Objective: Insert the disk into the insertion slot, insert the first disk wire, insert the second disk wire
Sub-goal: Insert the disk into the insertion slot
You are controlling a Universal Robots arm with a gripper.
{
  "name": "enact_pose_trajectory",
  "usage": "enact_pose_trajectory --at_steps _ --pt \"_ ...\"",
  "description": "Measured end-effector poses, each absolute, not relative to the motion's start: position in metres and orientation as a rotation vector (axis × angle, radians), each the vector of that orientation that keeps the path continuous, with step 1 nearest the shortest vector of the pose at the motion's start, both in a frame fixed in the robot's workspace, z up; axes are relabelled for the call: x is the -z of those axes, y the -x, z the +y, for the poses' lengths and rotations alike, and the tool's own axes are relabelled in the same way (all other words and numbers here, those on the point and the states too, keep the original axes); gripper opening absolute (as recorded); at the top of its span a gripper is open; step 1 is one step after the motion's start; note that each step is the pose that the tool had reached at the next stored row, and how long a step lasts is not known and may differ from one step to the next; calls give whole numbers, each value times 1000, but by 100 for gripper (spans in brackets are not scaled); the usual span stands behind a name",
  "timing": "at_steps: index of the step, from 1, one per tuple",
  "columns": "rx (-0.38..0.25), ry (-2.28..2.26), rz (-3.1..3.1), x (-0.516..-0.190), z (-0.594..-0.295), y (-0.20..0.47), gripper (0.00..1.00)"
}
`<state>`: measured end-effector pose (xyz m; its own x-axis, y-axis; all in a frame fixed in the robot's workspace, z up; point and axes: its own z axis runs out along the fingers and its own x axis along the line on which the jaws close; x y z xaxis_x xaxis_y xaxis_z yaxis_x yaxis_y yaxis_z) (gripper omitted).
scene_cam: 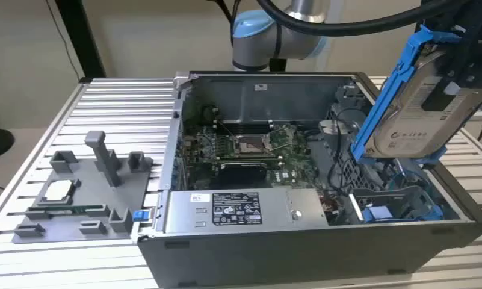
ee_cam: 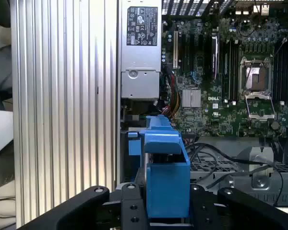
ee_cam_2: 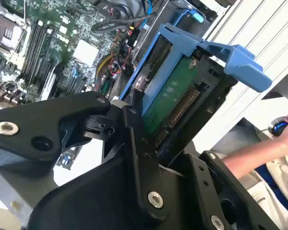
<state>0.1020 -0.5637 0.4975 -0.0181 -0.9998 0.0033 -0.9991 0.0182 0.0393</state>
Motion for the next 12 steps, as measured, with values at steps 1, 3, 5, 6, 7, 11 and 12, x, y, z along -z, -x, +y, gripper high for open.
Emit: enact_pose_trajectory --at_steps 1,3,5,6,7,11,12 --pt "40 -2180 -2220 -497 -564 -102 0" --pt "40 -2180 -2220 -497 -564 -102 0" --pt "40 -2180 -2220 -497 -564 -102 0" --pt "40 -2180 -2220 -497 -564 -102 0" --pt "40 -2180 -2220 -497 -564 -102 0" --pt "40 -2180 -2220 -496 -567 -102 0" --pt "40 -2180 -2220 -496 -568 -102 0"
